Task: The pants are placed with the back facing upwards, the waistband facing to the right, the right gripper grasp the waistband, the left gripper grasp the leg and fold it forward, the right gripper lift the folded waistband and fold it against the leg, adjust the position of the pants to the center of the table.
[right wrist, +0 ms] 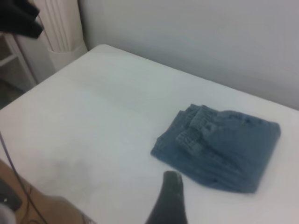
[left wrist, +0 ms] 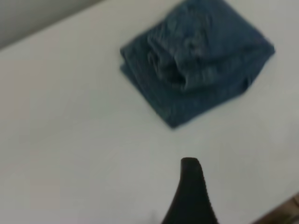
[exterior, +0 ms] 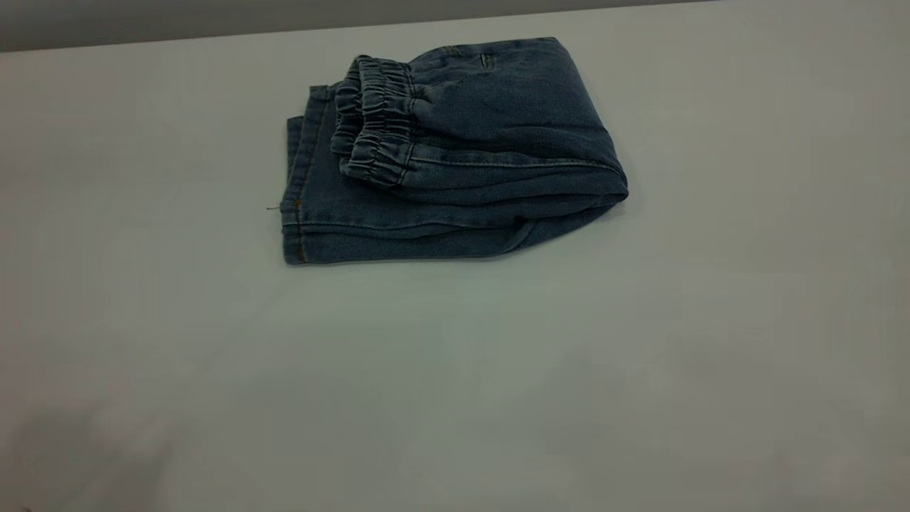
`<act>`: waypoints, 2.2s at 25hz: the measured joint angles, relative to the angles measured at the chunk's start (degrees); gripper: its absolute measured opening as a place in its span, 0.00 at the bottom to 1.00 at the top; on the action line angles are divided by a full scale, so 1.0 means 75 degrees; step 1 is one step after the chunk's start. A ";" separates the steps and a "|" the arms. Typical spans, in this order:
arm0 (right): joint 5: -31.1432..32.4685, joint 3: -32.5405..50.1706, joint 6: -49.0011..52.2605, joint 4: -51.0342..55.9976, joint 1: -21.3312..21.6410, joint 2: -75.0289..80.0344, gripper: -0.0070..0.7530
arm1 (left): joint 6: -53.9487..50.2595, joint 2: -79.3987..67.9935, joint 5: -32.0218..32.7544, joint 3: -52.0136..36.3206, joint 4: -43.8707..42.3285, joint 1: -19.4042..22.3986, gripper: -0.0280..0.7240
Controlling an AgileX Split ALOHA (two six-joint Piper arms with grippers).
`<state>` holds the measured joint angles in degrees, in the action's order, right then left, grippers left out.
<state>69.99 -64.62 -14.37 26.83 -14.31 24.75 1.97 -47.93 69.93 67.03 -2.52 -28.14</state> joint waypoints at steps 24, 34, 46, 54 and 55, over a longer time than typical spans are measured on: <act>-0.1159 0.4732 0.0352 -0.2262 0.0000 -0.3300 0.73 | 0.0293 0.4558 -0.0199 -0.4350 0.0255 0.0000 0.71; -0.1143 0.4732 0.0397 -0.2290 0.0000 -0.3300 0.71 | 0.0301 0.4824 -0.1098 -0.5079 0.0756 0.0000 0.71; -0.1125 0.4732 0.0397 -0.2275 0.0000 -0.3300 0.71 | 0.0293 0.4817 -0.1087 -0.5079 0.0748 0.0000 0.71; -0.1125 0.4732 0.0385 -0.2254 0.0000 -0.3300 0.71 | 0.0293 0.4835 -0.1081 -0.5079 0.0748 0.0181 0.71; -0.1125 0.4732 0.0385 -0.2254 0.0000 -0.3300 0.71 | 0.0293 0.4871 -0.1077 -0.5079 0.0748 0.0328 0.71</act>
<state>61.55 -29.14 -11.48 9.92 -14.31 0.00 4.16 -11.39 61.85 28.94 3.09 -25.69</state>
